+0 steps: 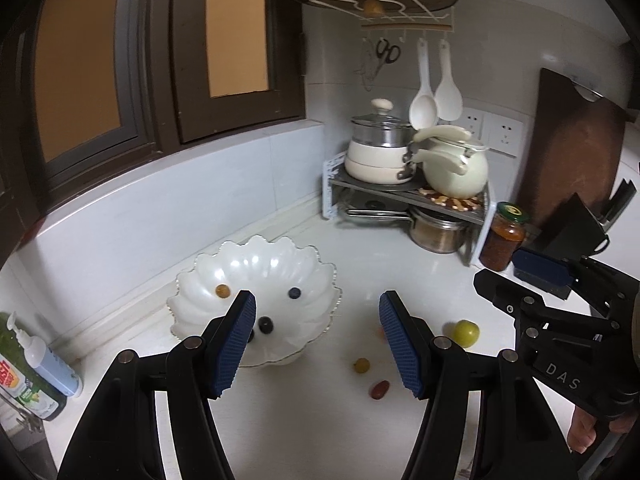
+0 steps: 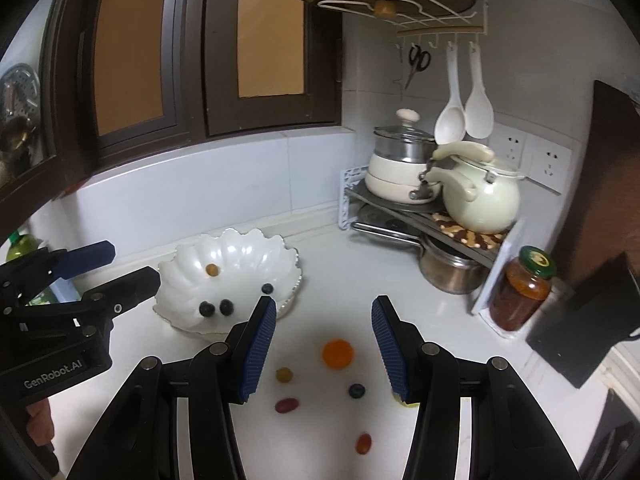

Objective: Organize fruits
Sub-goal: 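Withdraw both open tools from the bowl toward the loose fruits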

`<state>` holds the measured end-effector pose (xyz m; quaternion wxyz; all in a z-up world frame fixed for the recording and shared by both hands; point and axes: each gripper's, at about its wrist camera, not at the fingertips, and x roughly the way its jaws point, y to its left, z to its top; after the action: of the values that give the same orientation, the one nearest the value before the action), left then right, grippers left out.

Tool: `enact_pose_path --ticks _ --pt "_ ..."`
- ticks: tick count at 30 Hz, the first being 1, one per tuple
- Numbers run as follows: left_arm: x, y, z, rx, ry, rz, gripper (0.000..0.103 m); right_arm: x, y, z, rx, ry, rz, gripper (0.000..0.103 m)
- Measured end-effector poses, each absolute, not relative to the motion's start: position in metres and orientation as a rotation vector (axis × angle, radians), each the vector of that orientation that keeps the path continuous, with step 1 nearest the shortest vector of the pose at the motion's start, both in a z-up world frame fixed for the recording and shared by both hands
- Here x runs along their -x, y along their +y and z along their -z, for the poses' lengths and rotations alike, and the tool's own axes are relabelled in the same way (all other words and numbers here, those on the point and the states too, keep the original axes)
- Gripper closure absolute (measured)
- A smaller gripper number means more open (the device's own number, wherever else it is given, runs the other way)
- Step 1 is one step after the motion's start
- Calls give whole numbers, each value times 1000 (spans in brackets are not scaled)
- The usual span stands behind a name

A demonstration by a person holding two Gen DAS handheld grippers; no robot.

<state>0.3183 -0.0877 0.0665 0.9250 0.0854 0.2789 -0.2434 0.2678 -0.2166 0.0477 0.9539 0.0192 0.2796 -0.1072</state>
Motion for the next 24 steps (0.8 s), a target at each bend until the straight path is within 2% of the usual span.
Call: enact_pose_path --ticks 24 --pt "-299 -124 -34 -258 586 636 39 -218 -241 -10 -142 588 383 52"
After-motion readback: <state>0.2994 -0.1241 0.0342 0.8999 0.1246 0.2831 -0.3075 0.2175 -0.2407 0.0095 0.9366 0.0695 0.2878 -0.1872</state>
